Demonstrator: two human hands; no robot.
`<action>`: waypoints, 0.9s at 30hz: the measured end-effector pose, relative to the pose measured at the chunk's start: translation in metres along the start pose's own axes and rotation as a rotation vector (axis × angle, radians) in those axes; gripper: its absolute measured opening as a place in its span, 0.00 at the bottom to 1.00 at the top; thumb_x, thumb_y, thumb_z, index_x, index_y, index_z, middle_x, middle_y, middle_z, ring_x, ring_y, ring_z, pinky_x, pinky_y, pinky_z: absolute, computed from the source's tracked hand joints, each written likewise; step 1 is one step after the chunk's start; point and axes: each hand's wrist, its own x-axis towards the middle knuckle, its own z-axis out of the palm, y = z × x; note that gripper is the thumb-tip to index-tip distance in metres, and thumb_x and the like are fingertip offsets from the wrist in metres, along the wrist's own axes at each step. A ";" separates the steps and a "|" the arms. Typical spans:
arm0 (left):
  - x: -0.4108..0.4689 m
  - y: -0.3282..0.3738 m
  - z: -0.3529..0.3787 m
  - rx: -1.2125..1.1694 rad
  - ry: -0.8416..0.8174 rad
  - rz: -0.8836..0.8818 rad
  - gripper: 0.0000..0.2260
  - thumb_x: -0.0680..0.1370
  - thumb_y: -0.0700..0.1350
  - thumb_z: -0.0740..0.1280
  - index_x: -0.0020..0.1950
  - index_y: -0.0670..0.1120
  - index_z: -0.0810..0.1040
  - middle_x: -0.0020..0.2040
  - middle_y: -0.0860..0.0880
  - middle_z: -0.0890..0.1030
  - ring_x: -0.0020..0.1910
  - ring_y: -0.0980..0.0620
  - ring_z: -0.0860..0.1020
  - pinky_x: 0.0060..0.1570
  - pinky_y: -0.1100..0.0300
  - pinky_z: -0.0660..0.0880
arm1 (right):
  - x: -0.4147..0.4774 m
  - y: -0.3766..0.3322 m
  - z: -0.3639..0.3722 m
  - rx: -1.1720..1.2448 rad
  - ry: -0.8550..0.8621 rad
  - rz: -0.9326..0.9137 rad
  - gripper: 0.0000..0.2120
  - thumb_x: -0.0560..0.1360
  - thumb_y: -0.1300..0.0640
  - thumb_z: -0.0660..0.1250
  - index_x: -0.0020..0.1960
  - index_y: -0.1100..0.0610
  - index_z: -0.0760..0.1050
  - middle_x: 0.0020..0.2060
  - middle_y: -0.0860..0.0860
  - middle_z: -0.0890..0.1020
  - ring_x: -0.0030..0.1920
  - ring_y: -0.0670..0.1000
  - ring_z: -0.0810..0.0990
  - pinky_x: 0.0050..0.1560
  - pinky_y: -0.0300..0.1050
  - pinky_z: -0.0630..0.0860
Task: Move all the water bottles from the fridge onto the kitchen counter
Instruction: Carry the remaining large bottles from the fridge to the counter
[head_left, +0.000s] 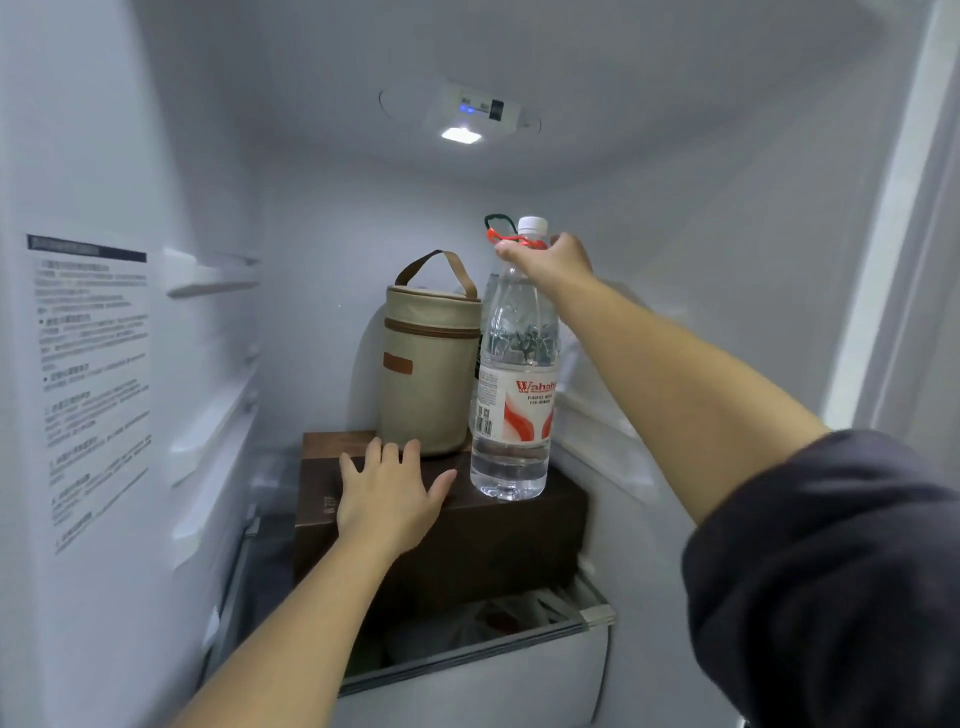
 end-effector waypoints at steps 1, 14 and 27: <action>0.001 0.000 0.000 -0.009 0.001 -0.006 0.31 0.79 0.67 0.46 0.76 0.50 0.59 0.74 0.47 0.67 0.76 0.46 0.57 0.72 0.39 0.55 | 0.007 -0.003 0.004 -0.012 0.004 0.000 0.33 0.69 0.46 0.76 0.67 0.58 0.67 0.58 0.53 0.76 0.57 0.51 0.77 0.58 0.46 0.76; 0.009 0.004 -0.019 -0.874 0.211 -0.171 0.24 0.80 0.54 0.62 0.74 0.48 0.63 0.72 0.48 0.69 0.70 0.49 0.68 0.69 0.49 0.66 | -0.007 0.009 -0.016 0.064 0.064 -0.151 0.06 0.72 0.54 0.71 0.46 0.54 0.76 0.42 0.50 0.81 0.46 0.51 0.82 0.53 0.48 0.79; 0.026 0.069 -0.016 -1.170 -0.164 0.208 0.45 0.62 0.51 0.82 0.70 0.58 0.57 0.60 0.59 0.75 0.59 0.60 0.77 0.62 0.52 0.76 | -0.050 0.009 -0.043 0.188 0.080 -0.192 0.06 0.75 0.57 0.70 0.50 0.53 0.74 0.40 0.46 0.78 0.38 0.41 0.77 0.38 0.37 0.70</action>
